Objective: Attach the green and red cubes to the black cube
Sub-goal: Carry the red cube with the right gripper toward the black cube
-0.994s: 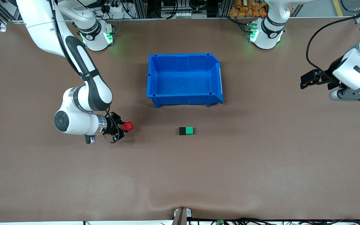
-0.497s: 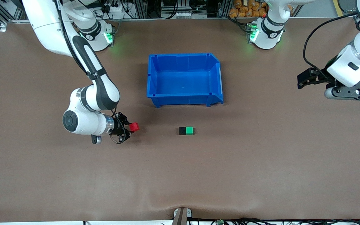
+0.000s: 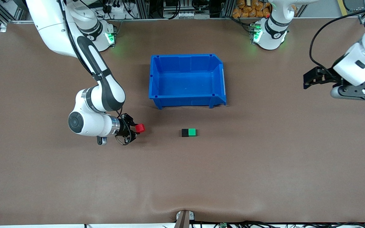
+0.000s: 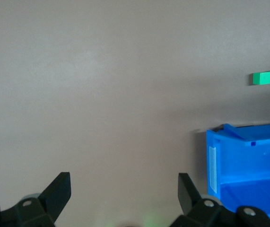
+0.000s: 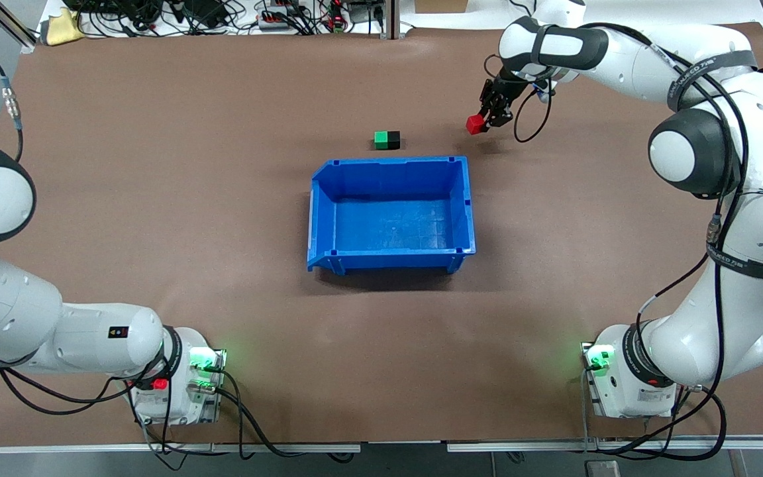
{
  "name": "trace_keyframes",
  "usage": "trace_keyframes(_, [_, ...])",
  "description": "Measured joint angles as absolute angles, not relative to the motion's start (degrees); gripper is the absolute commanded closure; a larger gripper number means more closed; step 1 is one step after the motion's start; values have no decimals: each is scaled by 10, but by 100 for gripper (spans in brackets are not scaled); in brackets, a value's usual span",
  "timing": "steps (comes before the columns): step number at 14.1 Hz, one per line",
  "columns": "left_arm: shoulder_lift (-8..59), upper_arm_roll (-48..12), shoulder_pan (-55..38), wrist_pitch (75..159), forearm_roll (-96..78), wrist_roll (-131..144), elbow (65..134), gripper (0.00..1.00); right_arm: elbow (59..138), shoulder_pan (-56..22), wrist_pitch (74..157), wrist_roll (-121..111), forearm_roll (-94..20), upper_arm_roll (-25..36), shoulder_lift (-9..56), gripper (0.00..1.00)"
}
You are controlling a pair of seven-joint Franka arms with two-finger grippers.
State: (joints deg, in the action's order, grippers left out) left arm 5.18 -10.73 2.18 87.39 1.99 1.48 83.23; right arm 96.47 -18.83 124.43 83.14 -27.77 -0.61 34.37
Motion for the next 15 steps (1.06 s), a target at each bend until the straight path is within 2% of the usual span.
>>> trace_keyframes(3, [52,-107,67,872,-1,-10,833,0,960,-198,1253,851,-279,-6,347,100])
trace_keyframes(15, [39,-116,62,854,-1,0,845,0,948,-229,1294,914,-280,-6,365,100])
